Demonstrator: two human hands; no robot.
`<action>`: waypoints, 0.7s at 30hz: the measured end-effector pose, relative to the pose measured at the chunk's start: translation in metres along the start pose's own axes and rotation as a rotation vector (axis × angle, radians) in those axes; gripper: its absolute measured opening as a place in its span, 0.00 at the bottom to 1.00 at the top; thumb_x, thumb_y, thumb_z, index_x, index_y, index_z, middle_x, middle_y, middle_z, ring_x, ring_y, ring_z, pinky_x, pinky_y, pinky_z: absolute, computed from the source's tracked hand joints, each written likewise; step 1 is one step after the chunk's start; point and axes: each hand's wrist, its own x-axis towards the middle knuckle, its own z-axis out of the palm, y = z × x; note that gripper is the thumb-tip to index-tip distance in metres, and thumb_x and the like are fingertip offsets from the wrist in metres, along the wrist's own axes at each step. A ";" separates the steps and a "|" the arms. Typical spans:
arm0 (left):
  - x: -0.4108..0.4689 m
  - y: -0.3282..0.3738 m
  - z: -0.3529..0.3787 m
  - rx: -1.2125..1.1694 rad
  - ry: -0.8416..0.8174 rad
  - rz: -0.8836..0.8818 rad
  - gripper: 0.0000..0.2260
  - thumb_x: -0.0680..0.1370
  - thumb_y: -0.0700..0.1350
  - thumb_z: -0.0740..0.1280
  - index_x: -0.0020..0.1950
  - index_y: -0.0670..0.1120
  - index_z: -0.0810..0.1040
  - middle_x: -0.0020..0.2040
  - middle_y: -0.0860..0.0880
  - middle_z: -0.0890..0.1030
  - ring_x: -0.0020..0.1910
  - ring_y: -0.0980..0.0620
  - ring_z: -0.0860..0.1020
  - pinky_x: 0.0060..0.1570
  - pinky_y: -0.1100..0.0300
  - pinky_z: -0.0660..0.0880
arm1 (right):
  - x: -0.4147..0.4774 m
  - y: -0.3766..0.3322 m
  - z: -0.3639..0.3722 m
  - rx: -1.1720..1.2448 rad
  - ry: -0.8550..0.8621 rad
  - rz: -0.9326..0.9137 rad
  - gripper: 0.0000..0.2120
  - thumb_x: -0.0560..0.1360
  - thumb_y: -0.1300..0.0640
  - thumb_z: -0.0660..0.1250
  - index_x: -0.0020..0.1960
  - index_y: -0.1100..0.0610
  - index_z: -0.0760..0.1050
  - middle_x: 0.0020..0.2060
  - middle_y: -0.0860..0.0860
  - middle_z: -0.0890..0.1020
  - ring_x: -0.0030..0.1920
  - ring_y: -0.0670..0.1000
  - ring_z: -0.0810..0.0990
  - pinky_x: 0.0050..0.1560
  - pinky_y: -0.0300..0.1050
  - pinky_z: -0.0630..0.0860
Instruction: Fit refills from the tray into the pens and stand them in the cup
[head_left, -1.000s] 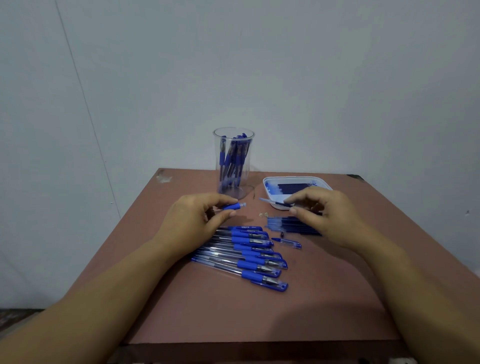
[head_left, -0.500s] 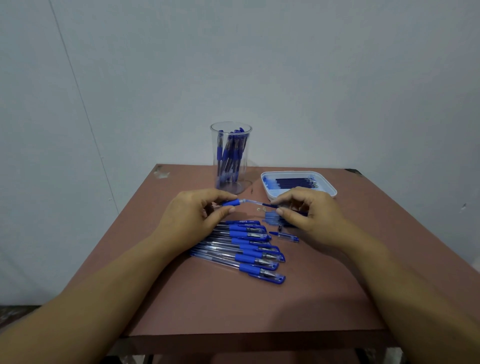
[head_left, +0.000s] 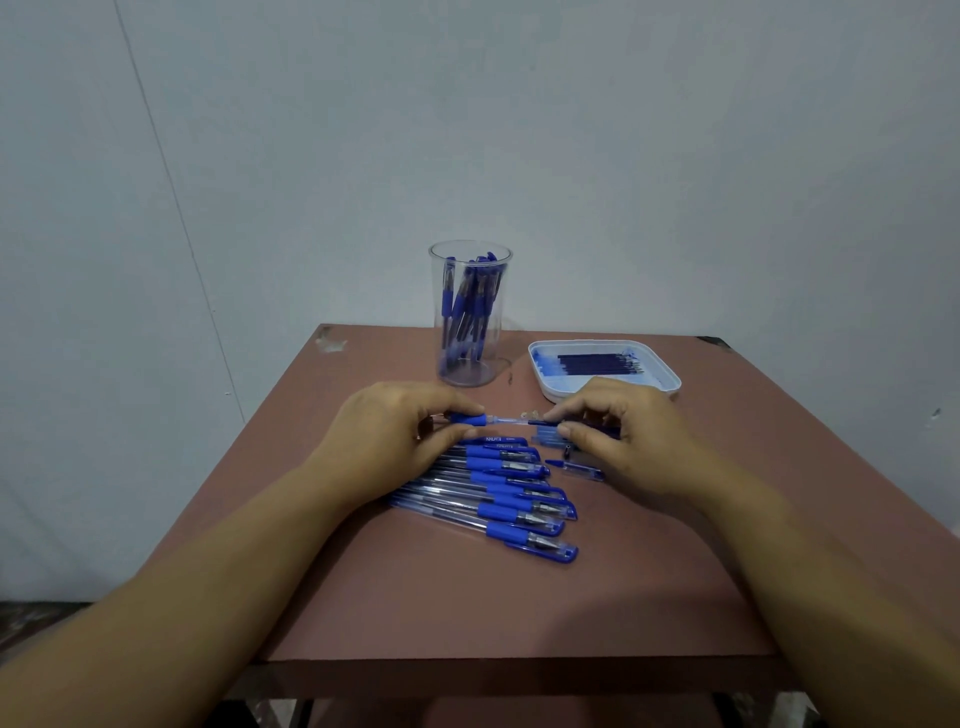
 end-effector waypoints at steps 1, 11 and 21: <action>0.000 0.000 0.001 -0.018 0.000 -0.004 0.16 0.74 0.62 0.62 0.55 0.58 0.83 0.46 0.61 0.84 0.38 0.61 0.78 0.40 0.69 0.71 | 0.000 0.000 0.000 0.016 -0.013 0.008 0.10 0.76 0.58 0.69 0.53 0.44 0.82 0.43 0.40 0.80 0.45 0.43 0.77 0.44 0.34 0.73; 0.002 0.006 0.006 -0.093 0.019 -0.031 0.15 0.74 0.62 0.64 0.55 0.58 0.83 0.45 0.63 0.83 0.37 0.60 0.79 0.40 0.61 0.77 | -0.001 -0.007 0.006 0.097 0.013 -0.019 0.15 0.73 0.52 0.73 0.55 0.35 0.75 0.47 0.41 0.80 0.48 0.42 0.79 0.48 0.37 0.76; 0.001 0.004 0.005 -0.097 0.043 -0.032 0.17 0.74 0.63 0.64 0.56 0.57 0.83 0.47 0.62 0.84 0.38 0.59 0.79 0.39 0.60 0.78 | 0.000 -0.006 0.009 0.084 0.061 -0.065 0.11 0.77 0.60 0.68 0.54 0.45 0.80 0.43 0.43 0.80 0.41 0.44 0.77 0.41 0.32 0.71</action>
